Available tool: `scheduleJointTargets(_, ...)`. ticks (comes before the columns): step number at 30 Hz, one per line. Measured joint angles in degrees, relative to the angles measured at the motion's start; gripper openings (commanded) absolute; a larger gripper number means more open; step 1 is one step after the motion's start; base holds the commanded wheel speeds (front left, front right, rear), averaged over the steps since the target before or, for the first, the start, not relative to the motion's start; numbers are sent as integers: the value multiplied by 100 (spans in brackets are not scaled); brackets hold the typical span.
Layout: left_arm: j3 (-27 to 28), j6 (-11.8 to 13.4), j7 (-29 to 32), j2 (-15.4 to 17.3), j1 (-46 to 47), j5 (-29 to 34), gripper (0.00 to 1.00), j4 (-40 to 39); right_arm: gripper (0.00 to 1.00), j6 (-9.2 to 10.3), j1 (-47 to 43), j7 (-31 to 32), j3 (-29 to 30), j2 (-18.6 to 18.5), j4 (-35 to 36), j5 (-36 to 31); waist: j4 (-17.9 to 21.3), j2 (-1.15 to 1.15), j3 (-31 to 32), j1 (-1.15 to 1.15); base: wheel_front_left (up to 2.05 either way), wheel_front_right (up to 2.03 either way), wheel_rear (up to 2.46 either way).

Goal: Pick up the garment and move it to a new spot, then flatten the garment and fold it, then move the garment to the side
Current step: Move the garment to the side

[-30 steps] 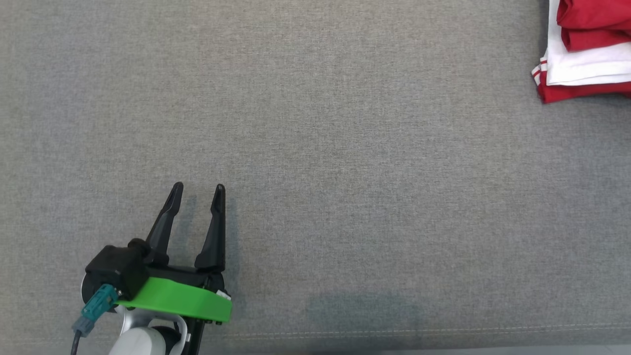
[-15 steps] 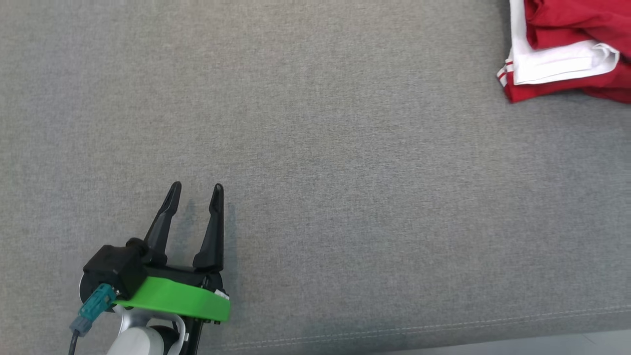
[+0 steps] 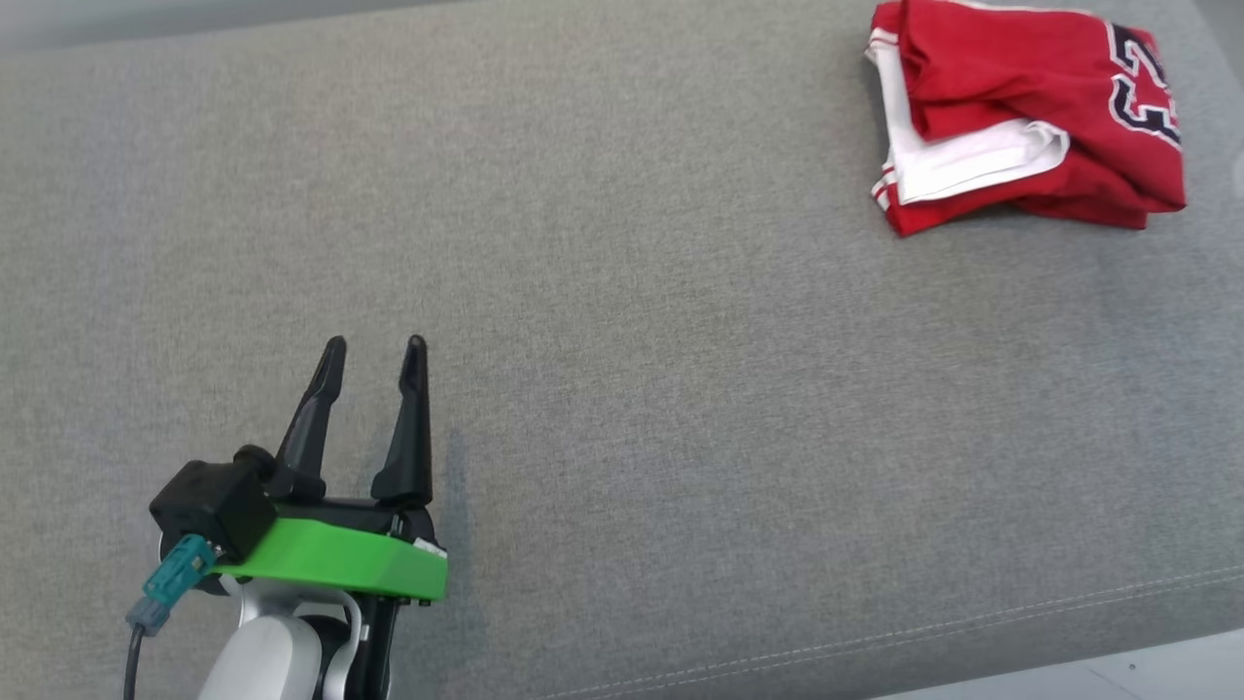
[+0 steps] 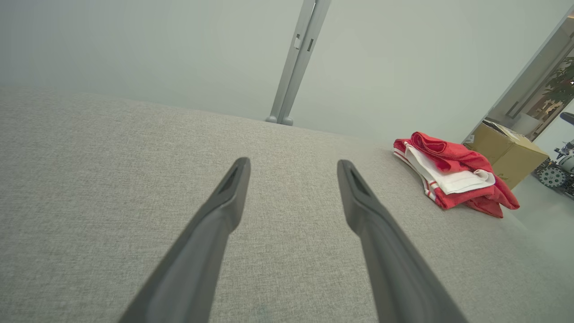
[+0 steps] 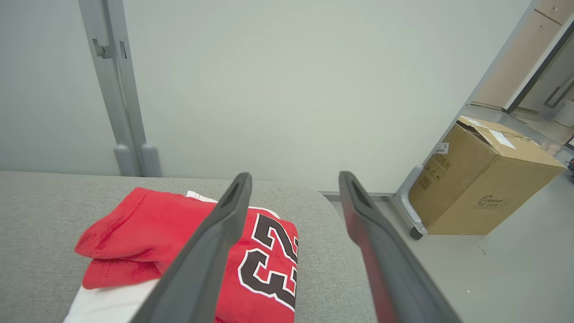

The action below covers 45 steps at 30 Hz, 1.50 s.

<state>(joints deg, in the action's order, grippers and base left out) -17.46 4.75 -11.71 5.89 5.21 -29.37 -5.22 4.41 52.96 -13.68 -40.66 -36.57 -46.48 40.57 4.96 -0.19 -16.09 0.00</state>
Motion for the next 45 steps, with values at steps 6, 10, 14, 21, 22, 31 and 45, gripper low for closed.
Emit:
scheduleJointTargets(6,204,24,-96,-144,9,-199,100,326,100,-90,-289,-65,49,300,213,69,143,0,437,0,0,0,0)
scheduleJointTargets(10,279,48,-108,-153,4,-213,100,510,100,-187,-632,-78,34,549,469,89,202,0,739,0,0,0,0)
scheduleJointTargets(14,321,79,-154,-157,-13,-167,100,672,100,-166,-994,-89,102,679,762,88,225,0,1025,0,0,0,0)
scheduleJointTargets(21,424,126,-204,-155,-196,163,100,789,100,23,-1546,-90,595,1017,1778,47,164,0,1403,0,0,0,0)
scheduleJointTargets(22,441,135,-205,-155,-226,183,100,791,100,33,-1658,-90,671,1039,1881,25,143,0,1436,0,0,0,0)
scheduleJointTargets(31,684,174,-254,-155,-575,308,100,761,100,244,-2794,-90,1084,1480,2718,-369,-51,0,1614,0,0,0,0)
scheduleJointTargets(45,804,190,-255,-190,-912,503,100,656,100,279,-4234,-90,1419,2240,3381,-1088,-103,0,1668,0,0,0,0)
